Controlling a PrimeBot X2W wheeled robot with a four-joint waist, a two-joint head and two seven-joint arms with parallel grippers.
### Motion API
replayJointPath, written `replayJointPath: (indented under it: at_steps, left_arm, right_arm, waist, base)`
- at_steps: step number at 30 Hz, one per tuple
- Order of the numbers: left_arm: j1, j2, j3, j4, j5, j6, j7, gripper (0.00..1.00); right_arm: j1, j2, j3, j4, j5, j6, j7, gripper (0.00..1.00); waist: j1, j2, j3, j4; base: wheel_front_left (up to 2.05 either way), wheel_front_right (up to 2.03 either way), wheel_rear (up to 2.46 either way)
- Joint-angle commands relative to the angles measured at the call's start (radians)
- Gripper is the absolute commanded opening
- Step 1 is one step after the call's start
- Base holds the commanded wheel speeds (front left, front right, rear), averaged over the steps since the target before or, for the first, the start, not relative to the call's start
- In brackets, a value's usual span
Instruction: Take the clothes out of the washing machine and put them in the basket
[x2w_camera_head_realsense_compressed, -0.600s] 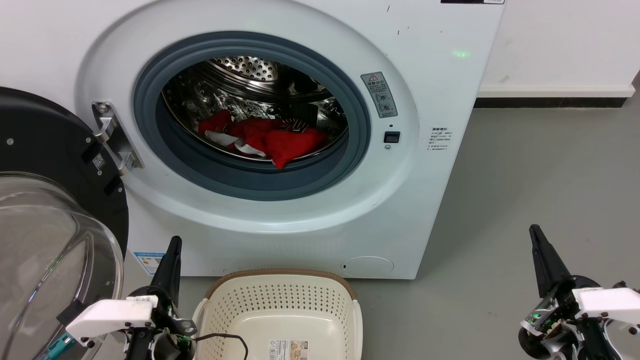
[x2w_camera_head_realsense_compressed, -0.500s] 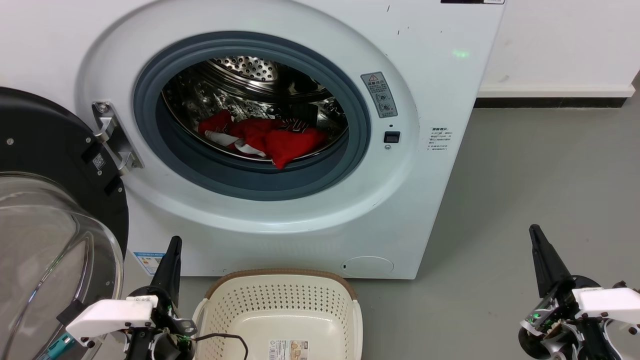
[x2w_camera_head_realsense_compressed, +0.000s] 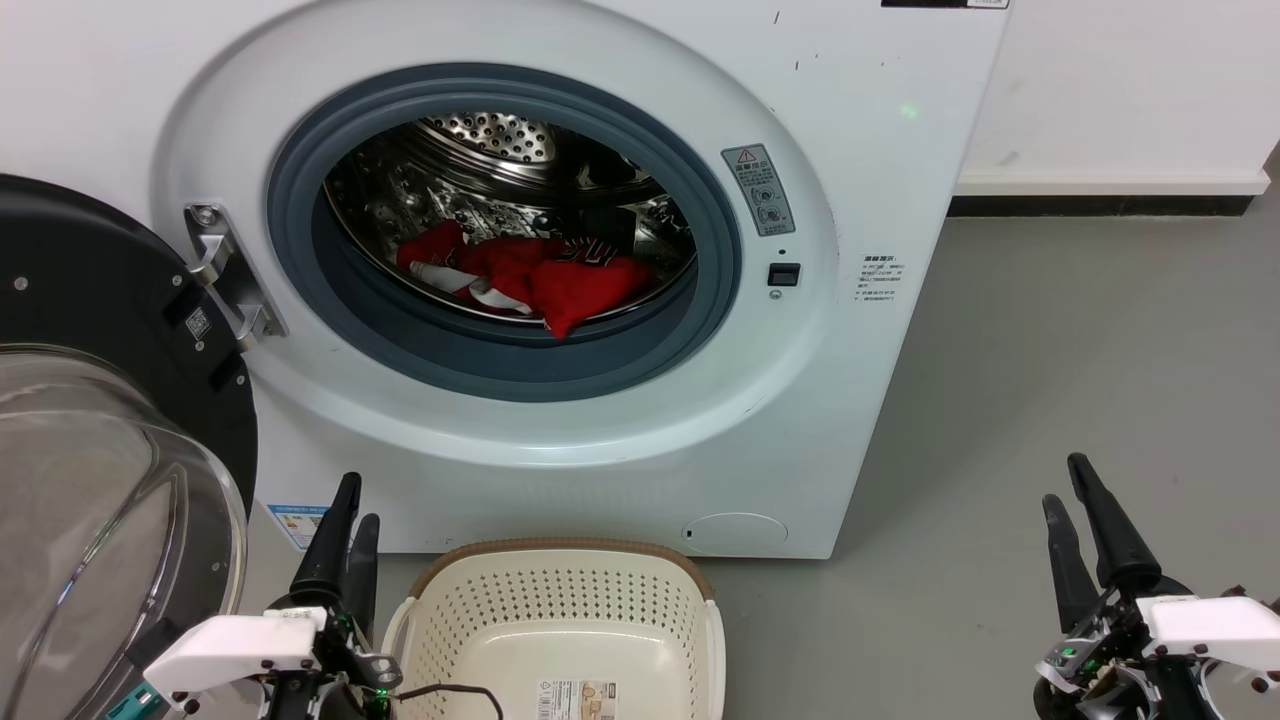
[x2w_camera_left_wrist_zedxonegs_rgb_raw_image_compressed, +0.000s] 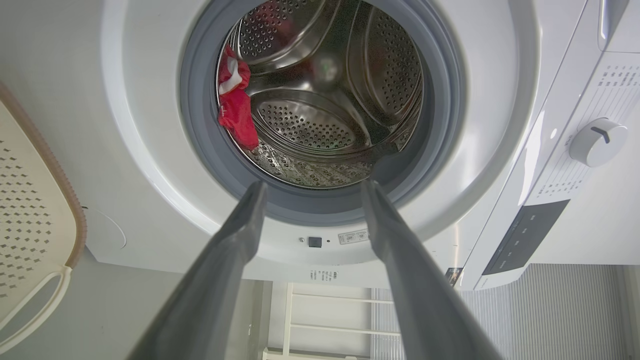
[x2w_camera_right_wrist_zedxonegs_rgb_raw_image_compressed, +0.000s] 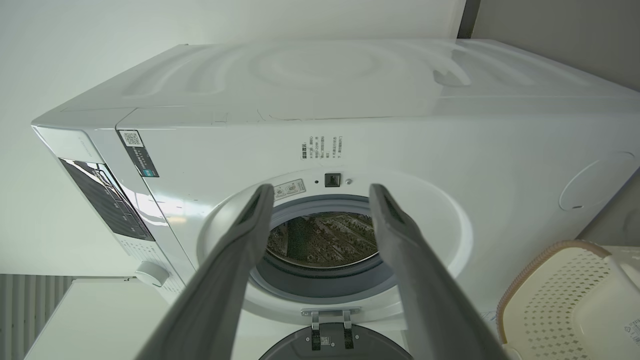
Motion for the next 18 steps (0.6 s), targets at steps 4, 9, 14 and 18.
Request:
replayJointPath:
  at_steps: [4, 9, 14, 18]
  left_arm:
    - [-0.028, 0.002, -0.029, -0.027, 0.012, 0.0, -0.029, 1.0]
    - [-0.037, 0.007, -0.047, -0.034, 0.056, 0.0, -0.055, 1.0]
    - [-0.045, 0.007, -0.044, -0.053, 0.156, 0.0, -0.077, 1.0]
    - [-0.048, 0.005, -0.042, -0.068, 0.251, 0.0, -0.094, 1.0]
  right_arm:
    - [-0.005, 0.0, 0.008, -0.04, -0.014, 0.0, -0.027, 1.0]
    - [0.003, 0.0, 0.013, -0.065, -0.057, 0.0, -0.051, 1.0]
    - [0.009, 0.0, 0.017, -0.092, -0.15, 0.0, -0.074, 1.0]
    - [0.014, 0.0, 0.024, -0.116, -0.269, 0.0, -0.091, 1.0]
  waist:
    - [0.0, 0.0, -0.001, 0.0]
    - [0.0, 0.0, -0.004, 0.001]
    - [0.0, 0.0, -0.006, 0.003]
    - [0.0, 0.0, -0.006, 0.005]
  base:
    - [0.0, 0.0, 0.0]
    - [0.0, 0.0, 0.0]
    - [0.0, 0.0, 0.0]
    - [0.0, 0.0, 0.0]
